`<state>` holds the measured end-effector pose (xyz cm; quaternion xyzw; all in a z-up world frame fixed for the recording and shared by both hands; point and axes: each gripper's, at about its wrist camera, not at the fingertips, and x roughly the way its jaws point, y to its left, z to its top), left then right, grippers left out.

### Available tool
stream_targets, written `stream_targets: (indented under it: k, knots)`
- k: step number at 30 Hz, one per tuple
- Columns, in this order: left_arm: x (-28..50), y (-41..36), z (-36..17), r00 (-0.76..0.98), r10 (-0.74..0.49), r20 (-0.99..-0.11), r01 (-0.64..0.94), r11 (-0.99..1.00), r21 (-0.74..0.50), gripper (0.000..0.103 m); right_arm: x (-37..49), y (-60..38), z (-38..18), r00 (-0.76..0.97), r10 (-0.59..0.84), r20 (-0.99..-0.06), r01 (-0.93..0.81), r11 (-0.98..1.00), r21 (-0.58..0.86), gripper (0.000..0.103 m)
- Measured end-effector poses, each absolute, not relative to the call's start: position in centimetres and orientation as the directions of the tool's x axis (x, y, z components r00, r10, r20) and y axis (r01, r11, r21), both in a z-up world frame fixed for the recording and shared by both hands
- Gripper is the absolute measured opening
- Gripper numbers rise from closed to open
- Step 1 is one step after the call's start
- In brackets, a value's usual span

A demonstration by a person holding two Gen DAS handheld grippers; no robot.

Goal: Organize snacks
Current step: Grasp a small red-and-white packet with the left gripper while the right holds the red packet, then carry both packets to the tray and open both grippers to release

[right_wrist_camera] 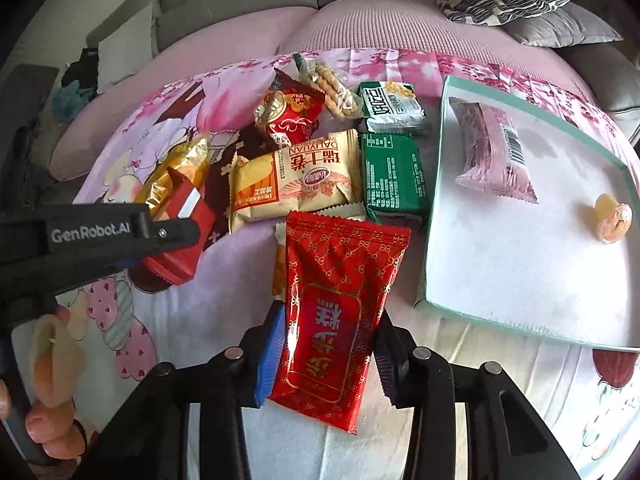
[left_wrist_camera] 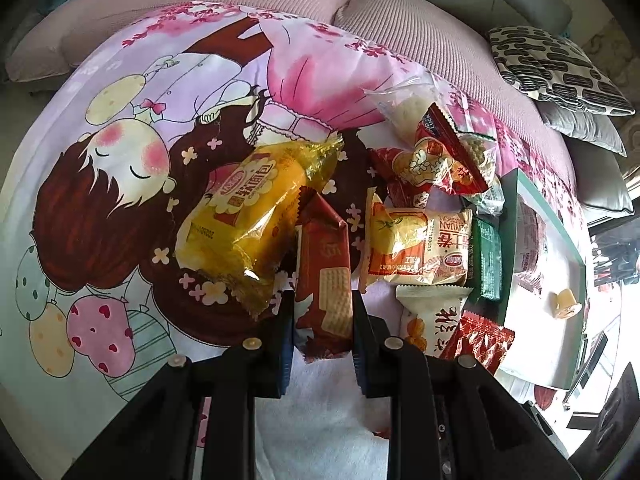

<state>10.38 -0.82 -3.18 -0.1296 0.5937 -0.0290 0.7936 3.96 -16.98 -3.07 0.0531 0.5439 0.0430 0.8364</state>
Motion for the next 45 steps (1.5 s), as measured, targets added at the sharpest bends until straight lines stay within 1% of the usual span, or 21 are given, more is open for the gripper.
stream_targets:
  k: [17, 32, 38, 45]
  knots:
    - [9.3, -0.7, 0.3, 0.377, -0.215, -0.901, -0.074, 0.963, -0.261, 0.026, 3.2, -18.3, 0.3, 0.499, 0.181, -0.848, -0.011, 0.979, 0.203, 0.043]
    - [8.4, -1.3, 2.7, 0.445, -0.192, -0.874, -0.059, 0.968, -0.243, 0.026, 3.1, -22.3, 1.1, 0.537, 0.19, -0.822, 0.072, 0.96, 0.27, 0.043]
    - [8.1, -3.8, 4.0, 0.462, -0.232, -0.856, 0.014, 0.967, -0.255, 0.026, 2.6, -26.3, 1.7, 0.572, 0.168, -0.803, 0.159, 0.937, 0.31, 0.043]
    - [7.8, -11.0, 5.8, 0.454, -0.318, -0.832, 0.203, 0.946, -0.251, 0.026, 0.8, -34.2, 1.9, 0.602, 0.009, -0.799, 0.386, 0.872, 0.301, 0.043]
